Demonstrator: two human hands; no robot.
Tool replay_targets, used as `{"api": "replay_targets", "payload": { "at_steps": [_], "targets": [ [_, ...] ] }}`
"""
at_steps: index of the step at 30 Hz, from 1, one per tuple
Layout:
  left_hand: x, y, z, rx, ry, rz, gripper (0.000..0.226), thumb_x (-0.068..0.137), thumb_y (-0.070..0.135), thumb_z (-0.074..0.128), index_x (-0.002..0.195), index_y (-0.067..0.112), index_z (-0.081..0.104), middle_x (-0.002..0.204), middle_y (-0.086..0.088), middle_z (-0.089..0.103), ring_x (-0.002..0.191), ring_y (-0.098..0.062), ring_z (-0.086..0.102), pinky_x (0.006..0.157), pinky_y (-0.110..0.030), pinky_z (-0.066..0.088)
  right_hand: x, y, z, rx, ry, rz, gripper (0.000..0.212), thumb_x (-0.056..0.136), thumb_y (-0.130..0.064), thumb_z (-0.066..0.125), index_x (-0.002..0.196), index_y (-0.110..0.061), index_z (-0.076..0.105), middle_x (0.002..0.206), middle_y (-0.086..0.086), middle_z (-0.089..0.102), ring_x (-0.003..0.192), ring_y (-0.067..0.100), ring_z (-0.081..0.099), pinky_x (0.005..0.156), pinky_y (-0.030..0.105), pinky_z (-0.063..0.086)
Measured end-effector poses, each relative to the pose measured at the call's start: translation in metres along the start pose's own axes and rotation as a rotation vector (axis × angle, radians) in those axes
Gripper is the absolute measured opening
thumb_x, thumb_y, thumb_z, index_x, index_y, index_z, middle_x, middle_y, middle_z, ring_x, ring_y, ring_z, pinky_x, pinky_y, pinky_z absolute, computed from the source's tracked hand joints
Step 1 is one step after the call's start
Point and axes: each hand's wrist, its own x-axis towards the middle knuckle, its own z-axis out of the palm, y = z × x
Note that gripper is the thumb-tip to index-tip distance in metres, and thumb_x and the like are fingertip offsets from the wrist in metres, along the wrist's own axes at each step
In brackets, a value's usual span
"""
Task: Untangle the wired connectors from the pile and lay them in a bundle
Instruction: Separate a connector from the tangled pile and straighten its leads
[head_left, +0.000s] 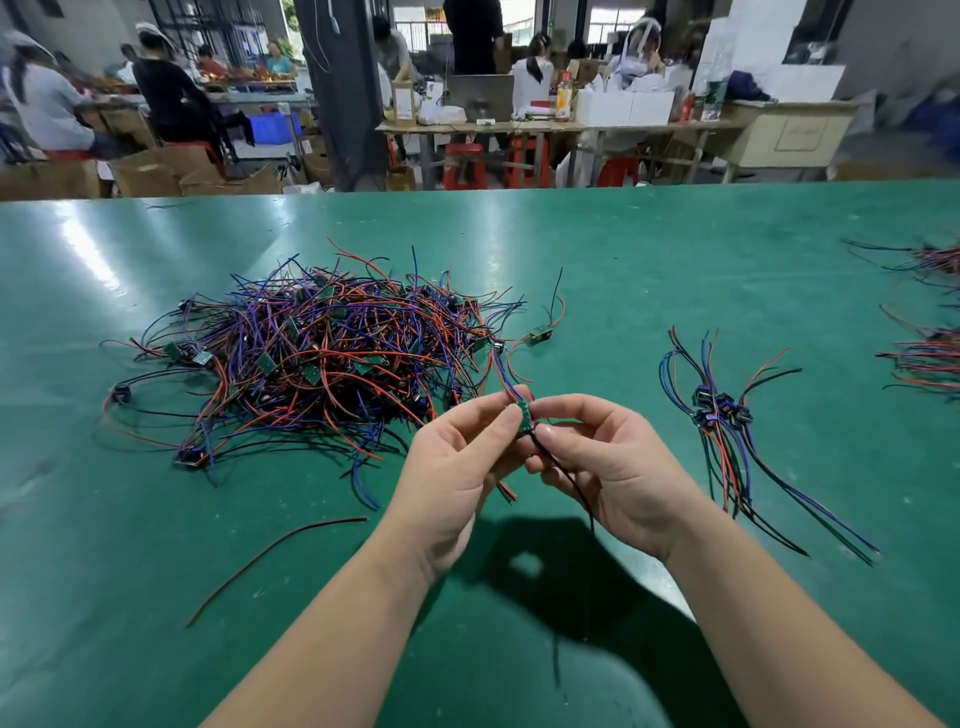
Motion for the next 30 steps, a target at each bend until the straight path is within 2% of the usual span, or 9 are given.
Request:
{"api": "replay_targets", "payload": {
  "at_steps": [7,11,14,16,20,22,25,27,30],
  "targets": [
    [0.0,0.001,-0.001,0.039,-0.003,0.038,0.021,0.077,0.016,0.058,0.096,0.011,0.066,0.079,0.002,0.073,0.071,-0.006,0.066,0.066,-0.015,0.052,0.0,0.001,-0.001,-0.276,0.16,-0.073,0.018,0.074,-0.01,0.073,0.087,-0.016,0.063,0.071,0.007,0.067,0.051,0.015,0.06,0.048,0.019,0.045],
    [0.0,0.001,-0.005,0.219,-0.011,0.034,0.015,0.09,0.011,0.055,0.093,0.019,0.067,0.068,0.013,0.065,0.065,-0.001,0.061,0.059,-0.011,0.046,0.001,0.002,-0.008,-0.785,0.303,-0.409,0.048,0.083,-0.004,0.065,0.11,-0.044,0.06,0.099,-0.004,0.052,0.078,0.005,0.051,0.07,0.015,0.041],
    [-0.001,0.002,-0.005,0.284,-0.007,0.072,0.016,0.091,0.011,0.055,0.092,0.019,0.069,0.066,0.015,0.062,0.065,0.002,0.053,0.059,-0.012,0.042,-0.003,0.0,-0.004,-1.017,0.238,-0.475,0.038,0.079,-0.012,0.066,0.099,-0.044,0.066,0.109,-0.007,0.049,0.1,0.001,0.047,0.082,0.013,0.036],
    [0.0,0.004,-0.005,0.265,0.036,0.105,0.018,0.092,0.008,0.053,0.092,0.019,0.068,0.071,0.013,0.064,0.075,-0.002,0.056,0.067,-0.015,0.043,-0.005,-0.003,-0.001,-0.974,0.163,-0.427,0.025,0.071,-0.014,0.057,0.077,-0.033,0.073,0.094,-0.004,0.06,0.087,0.005,0.054,0.075,0.016,0.037],
    [0.002,0.01,-0.002,-0.037,0.072,0.074,0.019,0.095,0.005,0.044,0.095,0.012,0.061,0.089,-0.004,0.065,0.087,-0.016,0.07,0.08,-0.025,0.056,-0.012,-0.008,0.005,-0.759,-0.099,-0.221,0.032,0.063,-0.007,0.046,0.058,-0.025,0.072,0.075,0.028,0.061,0.064,0.04,0.048,0.059,0.047,0.038],
    [0.002,0.014,-0.002,-0.167,0.071,0.016,0.019,0.096,0.008,0.042,0.097,0.013,0.06,0.079,-0.005,0.064,0.07,-0.013,0.07,0.07,-0.024,0.058,-0.011,-0.004,0.005,-0.762,-0.124,-0.165,0.031,0.061,-0.009,0.045,0.057,-0.025,0.071,0.067,0.03,0.06,0.057,0.033,0.043,0.056,0.042,0.035],
    [0.0,0.019,-0.004,-0.287,0.014,-0.105,0.022,0.096,0.01,0.042,0.102,0.015,0.063,0.067,0.001,0.061,0.047,-0.005,0.055,0.057,-0.023,0.055,-0.004,0.002,0.002,-0.682,0.028,-0.177,0.03,0.069,-0.004,0.048,0.061,-0.02,0.072,0.054,0.009,0.059,0.052,0.02,0.045,0.055,0.029,0.035],
    [-0.001,0.02,-0.003,-0.353,-0.033,-0.214,0.025,0.098,0.004,0.04,0.103,0.013,0.063,0.075,-0.002,0.061,0.043,-0.004,0.048,0.053,-0.022,0.054,-0.001,0.003,0.002,-0.499,0.088,-0.191,0.028,0.08,0.004,0.055,0.077,-0.016,0.075,0.067,0.003,0.066,0.054,0.014,0.046,0.053,0.023,0.036],
    [-0.006,0.014,0.003,-0.311,-0.097,-0.376,0.02,0.096,0.0,0.043,0.107,0.01,0.056,0.079,-0.006,0.06,0.042,-0.004,0.047,0.05,-0.021,0.053,0.0,0.002,0.002,-0.196,0.007,-0.136,0.019,0.075,-0.022,0.065,0.086,-0.013,0.078,0.083,0.001,0.07,0.062,0.009,0.05,0.06,0.021,0.036]
  ]
}}
